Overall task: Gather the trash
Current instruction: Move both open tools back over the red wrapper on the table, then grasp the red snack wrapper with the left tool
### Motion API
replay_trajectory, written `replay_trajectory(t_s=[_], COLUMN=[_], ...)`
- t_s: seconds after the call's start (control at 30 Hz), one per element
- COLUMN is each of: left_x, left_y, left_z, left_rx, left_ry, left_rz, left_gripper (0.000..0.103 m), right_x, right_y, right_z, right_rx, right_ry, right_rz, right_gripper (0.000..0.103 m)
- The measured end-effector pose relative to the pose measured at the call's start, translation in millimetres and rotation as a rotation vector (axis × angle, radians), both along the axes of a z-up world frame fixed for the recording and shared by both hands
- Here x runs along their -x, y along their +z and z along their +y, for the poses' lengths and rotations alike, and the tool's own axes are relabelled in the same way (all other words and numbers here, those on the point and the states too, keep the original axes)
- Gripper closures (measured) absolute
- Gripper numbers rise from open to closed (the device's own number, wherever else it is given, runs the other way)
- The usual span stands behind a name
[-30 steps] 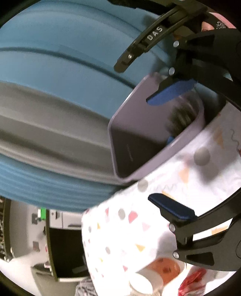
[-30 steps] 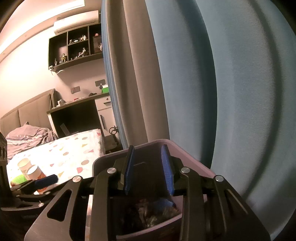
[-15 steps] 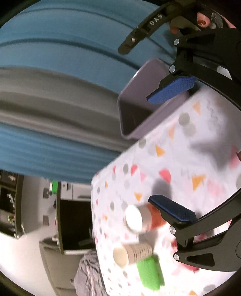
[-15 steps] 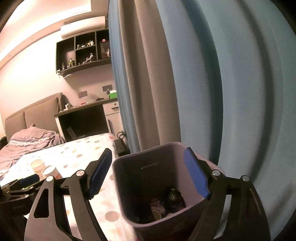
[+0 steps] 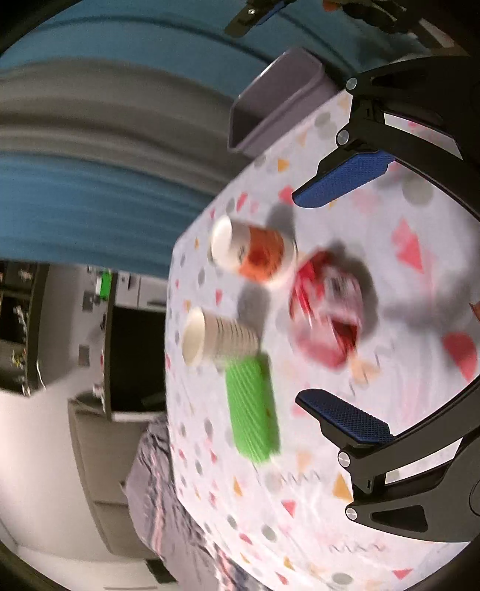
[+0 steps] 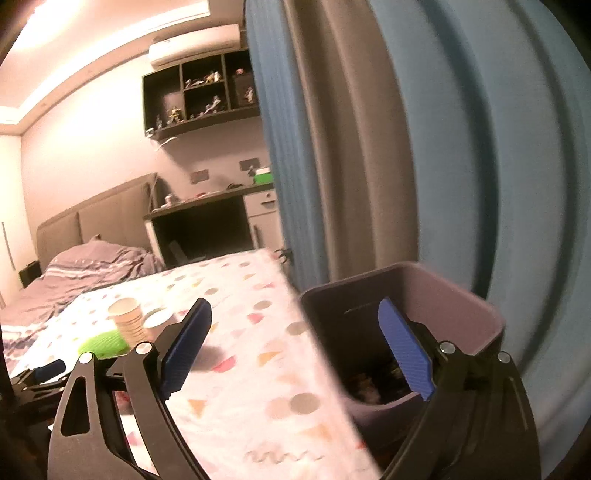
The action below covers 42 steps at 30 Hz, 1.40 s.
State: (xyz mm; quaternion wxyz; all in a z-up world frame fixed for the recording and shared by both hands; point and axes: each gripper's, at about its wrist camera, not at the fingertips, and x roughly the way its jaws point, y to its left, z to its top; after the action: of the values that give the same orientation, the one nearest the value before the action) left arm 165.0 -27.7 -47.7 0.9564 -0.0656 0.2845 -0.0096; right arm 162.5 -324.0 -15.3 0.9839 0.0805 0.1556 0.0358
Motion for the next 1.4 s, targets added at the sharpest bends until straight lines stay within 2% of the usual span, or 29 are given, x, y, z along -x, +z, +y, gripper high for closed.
replay_trajectory(t_s=[0.1,0.27,0.8,0.87,0.93,1.03,1.2,1.4], left_x=[6,5,-41,-44,-48,-49,-46,-26], left_y=[-4,-10,-43,-47,-51,-53,-52,-32], left_z=[20,24,26,27,27,27,30,42], left_rx=[0.0,-0.003,0.076,0.094,0.116,0.135,0.154,0.127], left_ry=[0.023,0.003,-0.083,-0.102,-0.119,-0.141,-0.15,-0.086], left_rz=[0.012,0.036,0.189,0.212,0.239,0.248,0.23,0.133], left_gripper=[0.006,0.006,0.007,0.013,0.027,0.042,0.057,0.06], right_x=[0,2,-9,-12,-14,-18,-22,-33], right_y=[-2,-2,-4,-5,-5,-7,-11,-18], right_z=[15,34,63,66,70,77,88,106], right_rx=[0.012,0.016,0.037,0.04,0.044,0.056,0.069,0.1], right_ry=[0.026,0.061,0.119,0.129,0.137,0.152,0.171,0.198], right_rz=[0.009,0.017,0.041,0.043,0.044,0.05,0.065,0.092], right_gripper=[0.014,0.014,0.014,0.014,0.014,0.014,0.014,0.014])
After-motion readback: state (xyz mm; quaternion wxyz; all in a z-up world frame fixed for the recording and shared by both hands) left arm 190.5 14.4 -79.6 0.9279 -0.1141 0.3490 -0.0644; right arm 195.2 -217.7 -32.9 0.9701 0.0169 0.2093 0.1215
